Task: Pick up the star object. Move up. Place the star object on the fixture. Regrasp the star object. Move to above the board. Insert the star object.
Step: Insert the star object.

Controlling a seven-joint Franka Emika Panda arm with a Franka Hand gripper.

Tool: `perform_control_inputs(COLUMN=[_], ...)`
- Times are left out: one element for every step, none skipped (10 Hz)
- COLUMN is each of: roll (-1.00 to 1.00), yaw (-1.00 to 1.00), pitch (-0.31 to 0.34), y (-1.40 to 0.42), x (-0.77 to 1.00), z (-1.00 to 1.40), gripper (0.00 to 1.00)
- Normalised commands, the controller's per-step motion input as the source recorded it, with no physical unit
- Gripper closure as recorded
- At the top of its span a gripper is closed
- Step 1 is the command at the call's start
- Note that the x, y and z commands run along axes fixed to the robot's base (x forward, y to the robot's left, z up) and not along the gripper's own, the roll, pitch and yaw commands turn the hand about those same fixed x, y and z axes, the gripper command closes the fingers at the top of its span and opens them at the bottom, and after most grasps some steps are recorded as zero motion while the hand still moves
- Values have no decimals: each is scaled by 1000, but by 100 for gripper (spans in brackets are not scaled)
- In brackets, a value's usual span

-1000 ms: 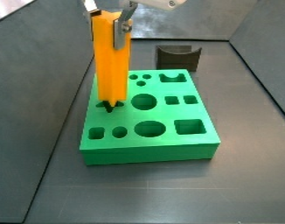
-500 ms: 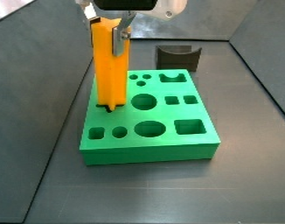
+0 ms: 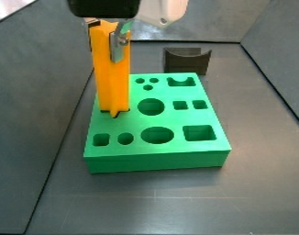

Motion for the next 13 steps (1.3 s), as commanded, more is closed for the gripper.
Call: perform_control_inputs(roll=[-200,-204,-276,-301,-306,-297,-353,-226,-90,-89,-80,-240,-400], yaw=[-340,-314,-246,-114,-63,0,-14,-31,-34,0,0,97,0], pitch=[-50,-27,-60,0,0,-36,-50,-26,0,0,-3,-54,-41], y=[-43,0,29,57,60,34,6,0,0,0,-120,-89,-6], x=[-60,0,206,206,217,17,6,-11,-120,-274,-263,0,0], z=[-123,-377,-531,-517,-526,-469,-409,-391,-309,-306,-246,-223,-274], gripper=[100,100,100,100,100,100,100,100,100,100,100,100,100])
